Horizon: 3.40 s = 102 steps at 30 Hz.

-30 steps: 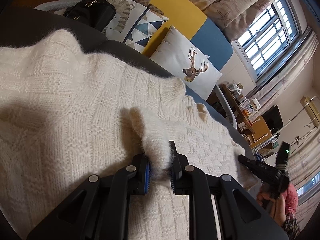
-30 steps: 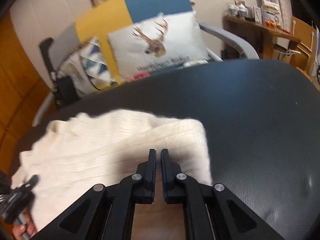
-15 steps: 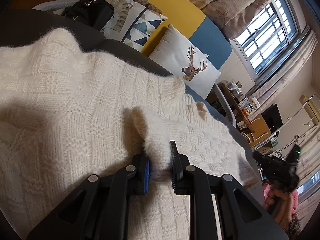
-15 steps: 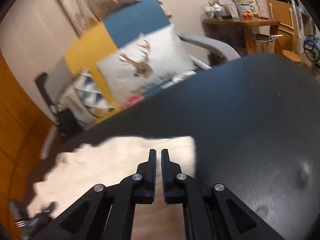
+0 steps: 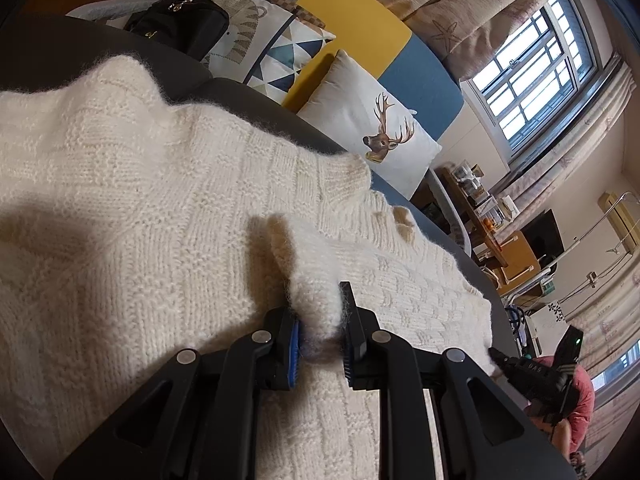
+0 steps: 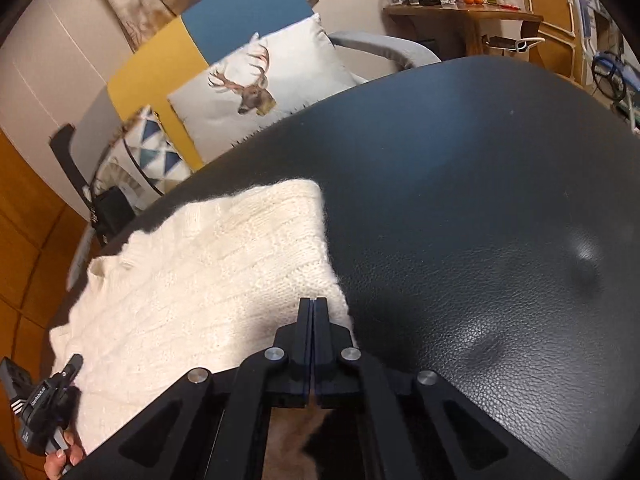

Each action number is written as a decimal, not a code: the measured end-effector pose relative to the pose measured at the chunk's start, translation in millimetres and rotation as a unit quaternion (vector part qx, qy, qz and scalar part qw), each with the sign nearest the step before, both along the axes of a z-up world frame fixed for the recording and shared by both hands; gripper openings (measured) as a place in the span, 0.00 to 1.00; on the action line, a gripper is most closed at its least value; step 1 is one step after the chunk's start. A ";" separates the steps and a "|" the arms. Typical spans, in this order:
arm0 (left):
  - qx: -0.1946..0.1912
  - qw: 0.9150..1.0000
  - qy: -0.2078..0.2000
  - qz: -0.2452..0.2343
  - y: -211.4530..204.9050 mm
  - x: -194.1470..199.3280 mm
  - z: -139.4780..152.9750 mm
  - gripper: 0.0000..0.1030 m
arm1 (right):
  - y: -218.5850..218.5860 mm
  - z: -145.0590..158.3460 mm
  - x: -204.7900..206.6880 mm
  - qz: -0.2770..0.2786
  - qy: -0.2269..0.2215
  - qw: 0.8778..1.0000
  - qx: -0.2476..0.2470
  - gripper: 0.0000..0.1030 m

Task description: Fold clothes

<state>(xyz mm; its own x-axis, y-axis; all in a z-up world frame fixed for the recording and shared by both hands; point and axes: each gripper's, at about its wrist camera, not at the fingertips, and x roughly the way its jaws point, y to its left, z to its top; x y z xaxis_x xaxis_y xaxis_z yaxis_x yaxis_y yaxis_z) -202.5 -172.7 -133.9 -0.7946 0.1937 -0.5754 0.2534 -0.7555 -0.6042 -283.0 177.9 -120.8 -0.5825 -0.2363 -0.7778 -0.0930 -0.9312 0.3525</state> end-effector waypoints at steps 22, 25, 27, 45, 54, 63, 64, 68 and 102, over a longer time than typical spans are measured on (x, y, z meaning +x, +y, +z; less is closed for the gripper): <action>-0.078 0.995 -0.048 0.048 -7.3 18.4 23.2 0.20 | -55.6 -8.1 -24.9 0.100 0.026 0.991 0.085 0.00; -0.057 0.995 -0.055 0.053 -20.9 30.0 17.3 0.20 | -57.6 -5.8 -25.8 0.108 0.020 0.990 0.092 0.00; -0.059 0.996 -0.050 0.051 -21.1 36.2 17.9 0.20 | -64.7 3.7 -24.8 0.114 0.013 0.988 0.105 0.05; -0.090 0.995 -0.040 -0.018 24.5 5.2 16.4 0.20 | -186.1 7.5 7.2 0.264 0.034 0.963 -0.051 0.06; -0.092 0.995 -0.039 -0.014 23.7 1.8 19.0 0.19 | -204.7 9.1 -12.6 0.250 0.028 0.967 -0.022 0.03; -0.080 0.996 -0.035 -0.013 20.7 2.1 18.1 0.18 | -115.8 -0.7 21.1 0.231 0.004 0.972 -0.047 0.02; -0.080 0.996 -0.036 -0.013 20.5 1.9 18.1 0.18 | -95.8 -6.2 23.1 0.214 0.006 0.976 -0.046 0.01; -0.080 0.996 -0.036 -0.013 20.6 1.6 18.1 0.17 | -31.4 -13.1 27.4 0.157 0.025 0.987 -0.030 0.00; -0.083 0.996 -0.033 -0.008 19.8 0.7 14.1 0.15 | 25.2 6.2 -40.2 0.056 0.068 0.995 -0.045 0.07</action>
<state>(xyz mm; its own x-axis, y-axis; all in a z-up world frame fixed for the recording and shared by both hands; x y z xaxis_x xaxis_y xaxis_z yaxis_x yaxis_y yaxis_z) -201.8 -152.9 -119.9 -0.7517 0.1037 -0.6513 0.2754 -0.8479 -0.4529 -323.2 203.1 -114.6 -0.6471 -0.3708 -0.6662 0.0636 -0.8970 0.4375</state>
